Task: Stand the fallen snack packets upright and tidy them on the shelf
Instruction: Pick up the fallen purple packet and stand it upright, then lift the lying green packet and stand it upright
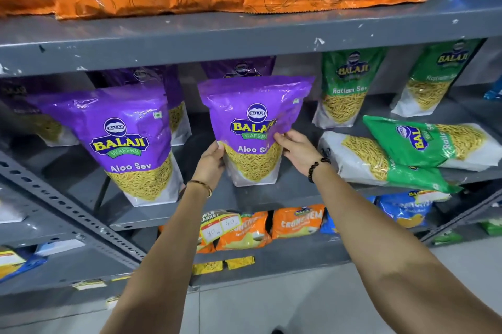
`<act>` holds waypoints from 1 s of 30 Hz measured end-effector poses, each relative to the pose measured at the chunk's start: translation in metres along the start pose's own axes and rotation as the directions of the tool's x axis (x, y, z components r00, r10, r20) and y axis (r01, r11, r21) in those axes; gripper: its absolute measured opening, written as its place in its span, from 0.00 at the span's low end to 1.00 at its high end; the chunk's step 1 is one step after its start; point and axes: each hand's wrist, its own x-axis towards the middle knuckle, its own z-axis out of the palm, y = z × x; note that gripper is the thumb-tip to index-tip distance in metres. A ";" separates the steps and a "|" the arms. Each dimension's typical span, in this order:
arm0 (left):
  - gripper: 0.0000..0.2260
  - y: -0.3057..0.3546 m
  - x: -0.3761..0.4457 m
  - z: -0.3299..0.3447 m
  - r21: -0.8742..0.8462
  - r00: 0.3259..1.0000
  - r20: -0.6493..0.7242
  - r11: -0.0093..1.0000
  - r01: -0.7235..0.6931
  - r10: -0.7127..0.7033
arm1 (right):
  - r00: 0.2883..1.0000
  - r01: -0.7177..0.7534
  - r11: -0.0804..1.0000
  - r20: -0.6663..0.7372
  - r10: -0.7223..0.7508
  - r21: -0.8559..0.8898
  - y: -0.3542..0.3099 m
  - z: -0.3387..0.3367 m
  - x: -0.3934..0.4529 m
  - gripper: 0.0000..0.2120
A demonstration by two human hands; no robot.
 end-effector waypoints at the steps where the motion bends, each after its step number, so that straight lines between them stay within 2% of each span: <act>1: 0.16 -0.001 -0.001 0.001 -0.007 1.000 -0.013 1.000 0.004 -0.004 | 1.000 -0.003 1.000 -0.009 0.003 0.003 0.000 0.001 -0.001 0.08; 3: 0.16 -0.005 -0.006 0.003 -0.004 0.998 -0.058 1.000 0.017 -0.017 | 1.000 -0.013 1.000 -0.020 0.013 0.000 0.000 0.002 -0.006 0.09; 5: 0.16 -0.010 -0.015 0.006 -0.024 0.986 -0.159 0.998 0.050 -0.053 | 0.998 -0.032 0.999 -0.051 0.030 -0.035 0.000 0.001 -0.015 0.13; 8: 0.17 -0.022 -0.035 0.018 -0.091 0.904 -0.387 0.984 0.155 -0.178 | 0.985 -0.056 0.996 -0.168 0.044 -0.066 -0.001 -0.006 -0.033 0.19; 10: 0.16 -0.030 -0.055 0.034 -0.134 0.867 -0.447 0.974 0.180 -0.222 | 0.972 -0.040 0.998 -0.234 0.027 -0.051 -0.002 -0.013 -0.046 0.20; 12: 0.08 -0.036 -0.073 0.058 -0.177 0.874 -0.410 0.963 0.205 -0.261 | 0.955 -0.008 1.000 -0.297 0.000 -0.026 -0.005 -0.023 -0.060 0.19; 14: 0.12 -0.039 -0.083 0.090 -0.174 0.905 -0.337 0.962 0.211 -0.260 | 0.915 0.040 0.999 -0.402 -0.025 0.028 -0.010 -0.034 -0.073 0.17; 18: 0.15 -0.032 -0.087 0.165 -0.195 0.965 -0.189 0.970 0.144 -0.181 | 0.759 0.173 0.973 -0.650 -0.034 0.150 -0.026 -0.070 -0.095 0.16; 21: 0.14 -0.027 -0.073 0.217 -0.130 0.976 -0.091 0.974 0.184 -0.197 | 0.677 0.224 0.964 -0.734 -0.045 0.147 -0.043 -0.117 -0.110 0.15; 24: 0.13 -0.036 -0.061 0.276 -0.050 0.950 0.000 0.949 0.312 -0.313 | 0.651 0.244 0.965 -0.754 -0.087 0.100 -0.060 -0.174 -0.120 0.04; 27: 0.14 -0.062 -0.059 0.347 -0.147 0.896 0.103 0.884 0.444 -0.432 | 0.626 0.231 0.973 -0.767 -0.143 0.008 -0.074 -0.235 -0.119 0.12; 30: 0.14 -0.083 -0.057 0.421 -0.240 0.844 0.153 0.809 0.536 -0.513 | 0.615 0.222 0.973 -0.764 -0.195 -0.070 -0.084 -0.298 -0.108 0.06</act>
